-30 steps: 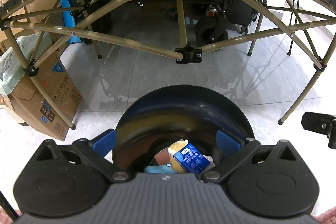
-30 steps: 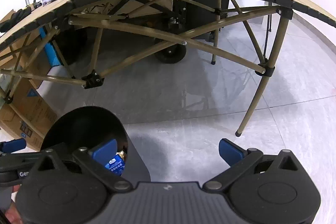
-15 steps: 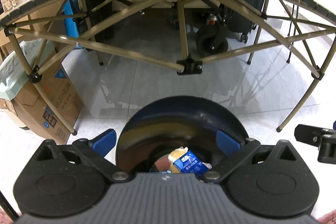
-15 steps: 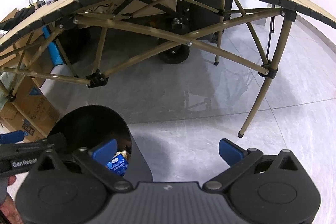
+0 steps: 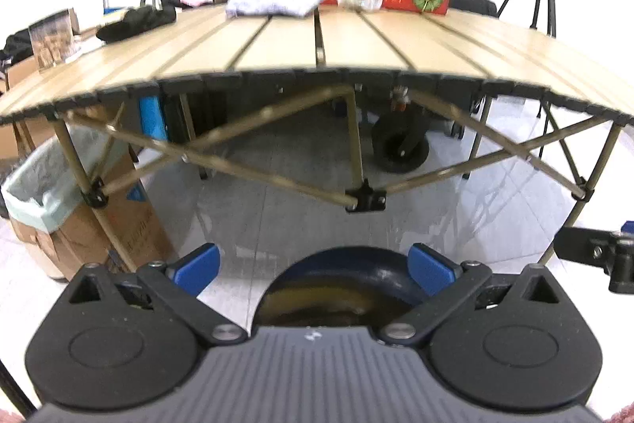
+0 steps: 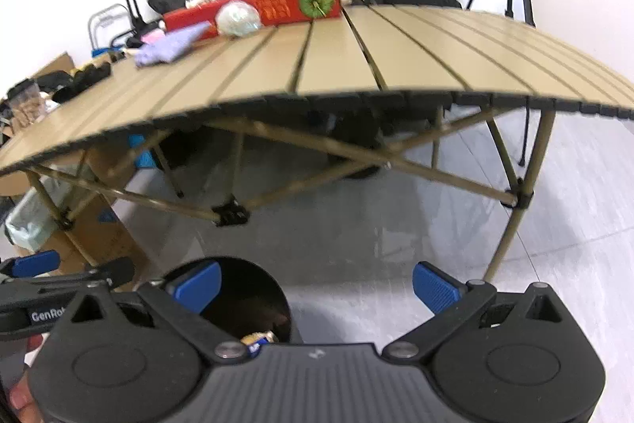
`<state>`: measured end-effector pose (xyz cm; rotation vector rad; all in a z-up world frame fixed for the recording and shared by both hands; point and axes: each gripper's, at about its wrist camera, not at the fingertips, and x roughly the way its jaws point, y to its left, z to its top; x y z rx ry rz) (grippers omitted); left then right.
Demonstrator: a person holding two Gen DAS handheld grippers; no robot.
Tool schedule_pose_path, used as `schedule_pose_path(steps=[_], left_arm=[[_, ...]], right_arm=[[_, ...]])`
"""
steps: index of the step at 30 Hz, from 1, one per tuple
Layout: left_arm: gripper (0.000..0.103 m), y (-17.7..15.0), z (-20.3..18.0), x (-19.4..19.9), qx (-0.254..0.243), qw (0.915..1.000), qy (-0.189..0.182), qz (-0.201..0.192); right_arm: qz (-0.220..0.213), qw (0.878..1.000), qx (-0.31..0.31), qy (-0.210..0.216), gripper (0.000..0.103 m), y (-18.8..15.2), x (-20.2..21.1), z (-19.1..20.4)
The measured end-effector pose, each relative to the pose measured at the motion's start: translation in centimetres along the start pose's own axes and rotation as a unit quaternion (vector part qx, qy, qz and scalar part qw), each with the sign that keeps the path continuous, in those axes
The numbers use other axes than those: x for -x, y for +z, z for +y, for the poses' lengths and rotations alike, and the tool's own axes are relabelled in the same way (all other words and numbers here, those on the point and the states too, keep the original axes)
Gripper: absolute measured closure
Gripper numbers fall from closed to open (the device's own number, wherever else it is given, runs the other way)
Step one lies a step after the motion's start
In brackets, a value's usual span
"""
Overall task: Collect trash
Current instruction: 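Raise both tools from the bin up toward the table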
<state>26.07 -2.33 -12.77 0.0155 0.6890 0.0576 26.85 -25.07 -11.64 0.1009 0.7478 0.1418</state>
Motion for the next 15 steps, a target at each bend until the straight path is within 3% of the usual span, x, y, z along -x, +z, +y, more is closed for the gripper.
schedule_pose_path(steps=[5,15], left_arm=[[0.000,0.1,0.4,2.4,-0.014,0.9992,0.010,-0.035],[0.000,2.3,2.2,6.7,0.009,0.9958,0.013,-0.091]], right_arm=[[-0.025,1.000,0.007,0.012,0.000,0.6,1.5,0.7],[-0.071,0.997,0.020,0.024,0.000,2.0,4.3,2.6]])
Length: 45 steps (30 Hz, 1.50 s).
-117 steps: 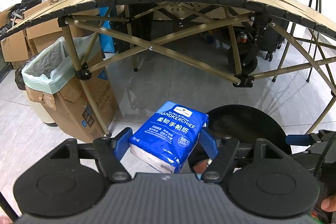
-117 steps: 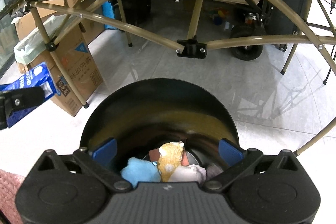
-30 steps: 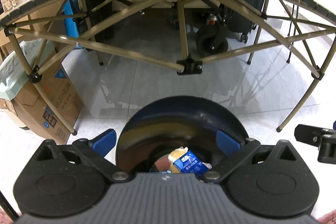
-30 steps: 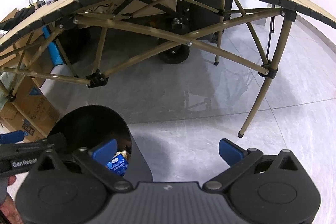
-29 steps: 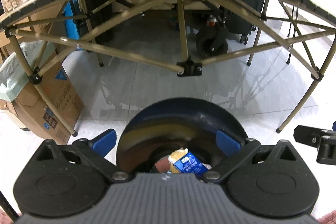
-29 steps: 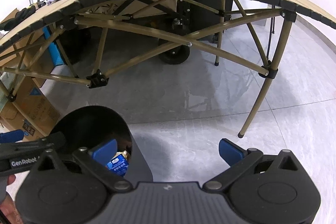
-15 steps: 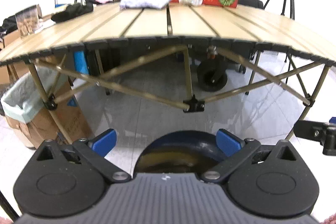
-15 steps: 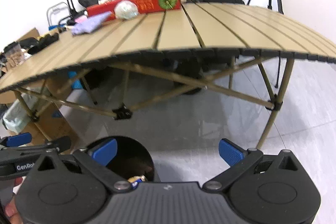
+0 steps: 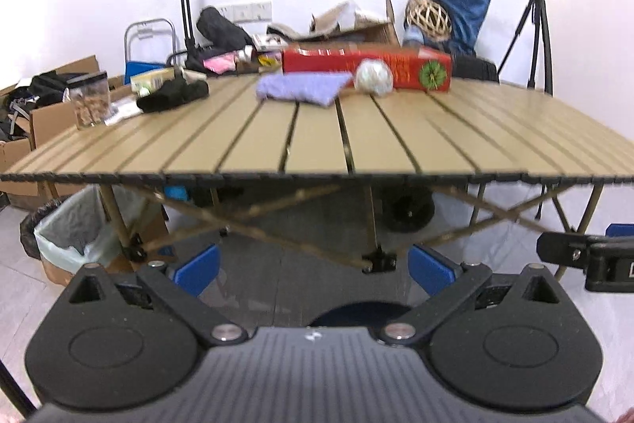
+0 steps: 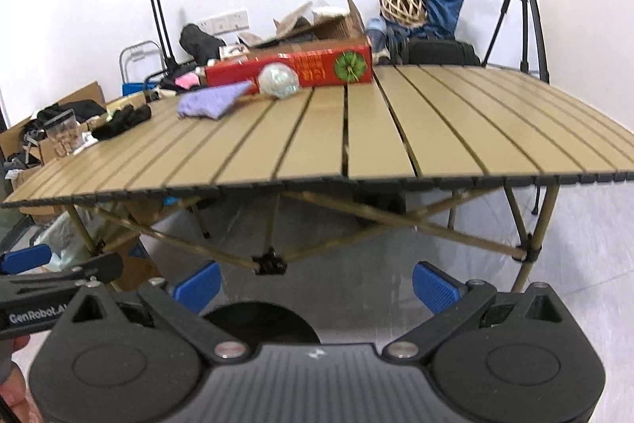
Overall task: Collect trash
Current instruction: 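Raise both tools from the bin up toward the table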
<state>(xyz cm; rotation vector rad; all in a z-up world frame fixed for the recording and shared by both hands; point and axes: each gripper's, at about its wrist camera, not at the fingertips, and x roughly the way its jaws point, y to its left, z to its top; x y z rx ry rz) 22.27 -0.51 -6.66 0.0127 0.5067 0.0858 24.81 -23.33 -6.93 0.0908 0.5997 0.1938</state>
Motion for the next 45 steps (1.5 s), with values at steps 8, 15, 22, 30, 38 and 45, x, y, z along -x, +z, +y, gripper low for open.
schedule_pose_path(steps=[8,15,22,30,38,45], left_arm=[[0.000,2.7,1.1,1.1,0.017,0.9990,0.003,-0.041],[0.000,5.1,1.8,0.4,0.039,0.9968,0.010,-0.070],[0.000,7.5,2.4,-2.0,0.060,0.9949,0.017,-0.079],[0.000,9.8,2.8,-5.8,0.071,0.9950,0.012,-0.069],[0.000,12.3,2.4,-9.6,0.065,0.9953,0.013,-0.071],[0.000,14.5,1.8,-13.6,0.057,0.9960,0.013,-0.068]], right_arm=[[-0.045,0.999,0.018,0.003,0.000,2.4,0.8,1.3],[-0.082,0.996,0.026,0.011,0.000,4.9,0.0,2.1],[-0.105,0.994,0.031,0.013,0.000,7.3,-1.9,2.5],[-0.123,0.992,0.025,0.007,0.000,10.2,-5.3,1.8],[-0.125,0.992,0.018,0.000,0.000,12.6,-8.9,1.0],[-0.121,0.992,0.014,-0.016,0.000,15.0,-12.2,-0.1]])
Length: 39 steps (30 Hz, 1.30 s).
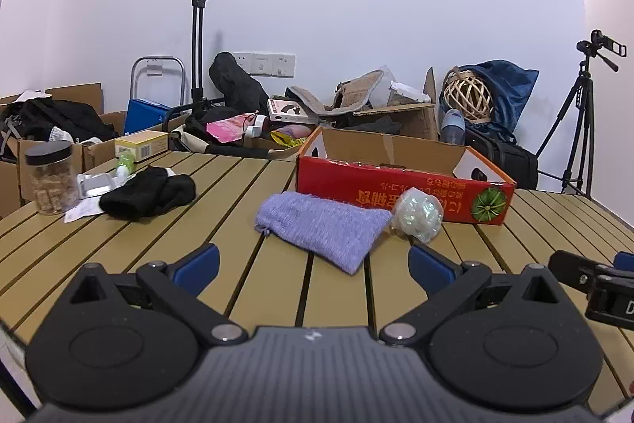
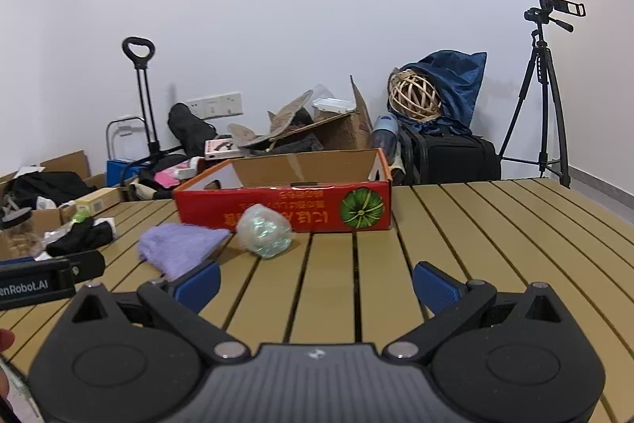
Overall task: Collect trash
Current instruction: 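Raise both tools from the bin up toward the table, then close left tool on the lavender cloth pouch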
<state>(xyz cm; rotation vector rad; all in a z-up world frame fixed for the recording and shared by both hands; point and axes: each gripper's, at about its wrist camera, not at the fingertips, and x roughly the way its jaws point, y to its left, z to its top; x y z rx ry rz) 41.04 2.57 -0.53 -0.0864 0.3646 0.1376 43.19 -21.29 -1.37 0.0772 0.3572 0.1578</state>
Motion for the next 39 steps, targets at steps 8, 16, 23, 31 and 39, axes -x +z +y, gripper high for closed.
schedule_pose_path(steps=[8,16,23,31,39], left_arm=[[0.000,2.0,-1.0,-5.5,-0.005,0.9997,-0.006,0.023],[0.000,3.0,-2.1,-12.6,-0.007,0.9964,0.005,0.085],[0.000,3.1,-3.0,-16.5,-0.014,0.9922,0.033,0.120],[0.000,3.4,-2.8,-19.2,0.012,0.9883,0.051,0.143],[0.005,2.3,-3.8,-19.7,-0.011,0.9878,0.055,0.145]], right_arm=[[0.001,1.000,0.005,-0.012,0.000,1.9,-3.5,-0.8],[-0.001,1.000,-0.025,-0.005,0.000,3.4,-6.6,-2.1],[0.016,0.999,-0.037,-0.010,0.000,2.8,-9.0,-3.4],[0.026,0.997,-0.071,-0.010,0.000,2.5,-9.9,-5.2],[0.035,0.995,-0.095,-0.012,0.000,2.0,-10.7,-6.6]])
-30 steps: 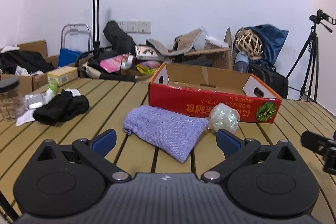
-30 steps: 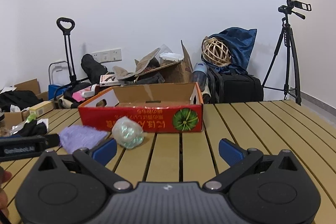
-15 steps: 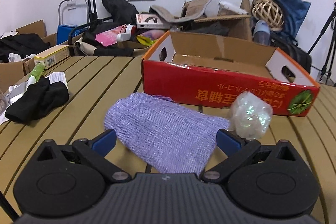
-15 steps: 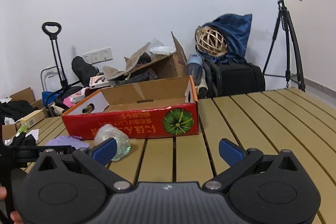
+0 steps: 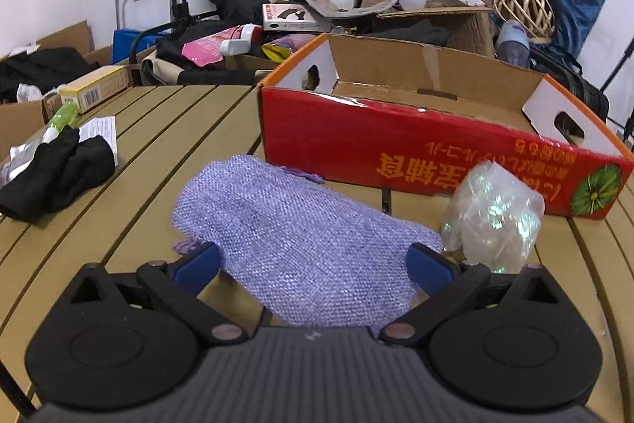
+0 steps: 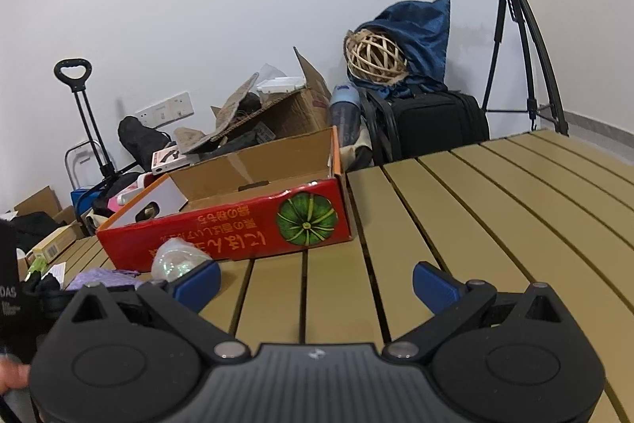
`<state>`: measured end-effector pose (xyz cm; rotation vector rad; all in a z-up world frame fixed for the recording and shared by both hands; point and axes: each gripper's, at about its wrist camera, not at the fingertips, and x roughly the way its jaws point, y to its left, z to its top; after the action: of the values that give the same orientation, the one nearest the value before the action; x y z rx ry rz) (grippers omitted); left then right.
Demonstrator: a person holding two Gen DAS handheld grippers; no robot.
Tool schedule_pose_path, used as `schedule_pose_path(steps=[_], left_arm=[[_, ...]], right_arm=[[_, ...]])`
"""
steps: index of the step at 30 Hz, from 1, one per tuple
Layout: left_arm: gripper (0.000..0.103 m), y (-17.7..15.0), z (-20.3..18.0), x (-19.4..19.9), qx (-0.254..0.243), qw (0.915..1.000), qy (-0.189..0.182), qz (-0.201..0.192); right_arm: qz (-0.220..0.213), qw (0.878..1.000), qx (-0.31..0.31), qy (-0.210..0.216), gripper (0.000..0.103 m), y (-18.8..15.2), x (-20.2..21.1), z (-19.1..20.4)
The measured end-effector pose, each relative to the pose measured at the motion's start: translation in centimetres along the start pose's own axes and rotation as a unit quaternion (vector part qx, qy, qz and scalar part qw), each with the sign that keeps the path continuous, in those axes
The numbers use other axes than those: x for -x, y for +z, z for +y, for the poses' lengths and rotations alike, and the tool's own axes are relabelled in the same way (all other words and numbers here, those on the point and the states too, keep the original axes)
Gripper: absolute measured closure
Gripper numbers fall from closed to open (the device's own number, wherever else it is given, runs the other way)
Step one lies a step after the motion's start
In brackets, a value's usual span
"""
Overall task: Collect trash
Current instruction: 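Close left tool on the lavender cloth pouch, then close right tool on the clear plastic bag while left tool holds the pouch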
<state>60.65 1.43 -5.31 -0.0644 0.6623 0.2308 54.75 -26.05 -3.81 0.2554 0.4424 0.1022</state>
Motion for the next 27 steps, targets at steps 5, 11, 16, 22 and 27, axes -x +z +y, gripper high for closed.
schedule_pose_path(steps=[5,11,16,22,27], left_arm=[[0.029,-0.3,-0.6,0.4,-0.025,0.9997,0.001,-0.006],[0.068,-0.8,-0.3,1.1,-0.032,0.9994,-0.011,-0.012],[0.077,-0.9,0.2,1.7,-0.025,0.9994,-0.010,-0.023],[0.079,-1.4,0.4,3.5,-0.039,0.9978,-0.018,-0.051],[0.079,-1.6,1.1,5.5,-0.046,0.9953,-0.030,-0.079]], right_arm=[[0.012,1.000,-0.012,-0.002,0.000,-0.3,-0.6,-0.4],[0.020,1.000,-0.019,-0.005,0.000,-0.4,-1.0,-0.5],[0.023,1.000,-0.015,-0.005,0.000,-0.5,-1.2,-0.2],[0.029,1.000,-0.006,-0.002,0.000,-0.7,-1.3,0.4],[0.034,0.999,0.016,-0.001,0.000,-0.9,-1.1,1.8]])
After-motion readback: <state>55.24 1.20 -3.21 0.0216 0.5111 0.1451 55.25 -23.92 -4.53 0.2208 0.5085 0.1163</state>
